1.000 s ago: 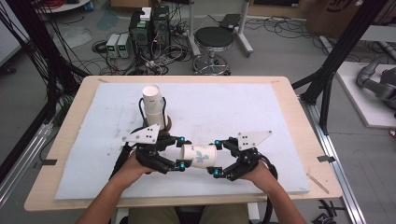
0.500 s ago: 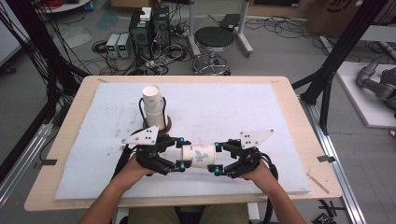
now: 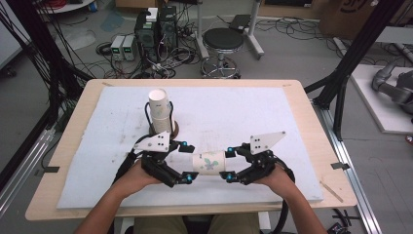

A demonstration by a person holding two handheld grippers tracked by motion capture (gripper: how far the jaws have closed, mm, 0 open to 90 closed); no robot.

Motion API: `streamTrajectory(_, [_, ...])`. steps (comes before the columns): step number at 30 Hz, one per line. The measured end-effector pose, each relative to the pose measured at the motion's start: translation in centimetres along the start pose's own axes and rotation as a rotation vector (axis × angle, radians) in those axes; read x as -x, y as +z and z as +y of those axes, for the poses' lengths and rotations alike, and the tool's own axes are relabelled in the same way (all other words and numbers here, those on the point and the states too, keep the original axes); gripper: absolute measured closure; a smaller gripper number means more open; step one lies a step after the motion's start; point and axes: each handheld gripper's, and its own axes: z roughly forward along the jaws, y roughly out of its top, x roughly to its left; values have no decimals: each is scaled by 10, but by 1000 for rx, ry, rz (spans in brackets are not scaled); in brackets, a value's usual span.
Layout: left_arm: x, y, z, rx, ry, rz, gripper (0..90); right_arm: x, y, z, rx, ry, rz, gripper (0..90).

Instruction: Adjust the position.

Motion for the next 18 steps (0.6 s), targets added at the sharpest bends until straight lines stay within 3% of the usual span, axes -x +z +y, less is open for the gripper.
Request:
streamTrajectory(6, [1,1,3,-75,24,20,161,-1,-1,12,-88,-27,-23,324])
streamTrajectory(9, [1,3,4,-105,37,26,162,-1,1,22,-162,-64,-35,324])
streamTrajectory(13, [2,6,7,-144,56,32,164,-3,3,28,-202,-84,-41,324])
streamTrajectory(18, [2,8,10,-184,69,41,169,-6,8,41,-299,-139,-63,324])
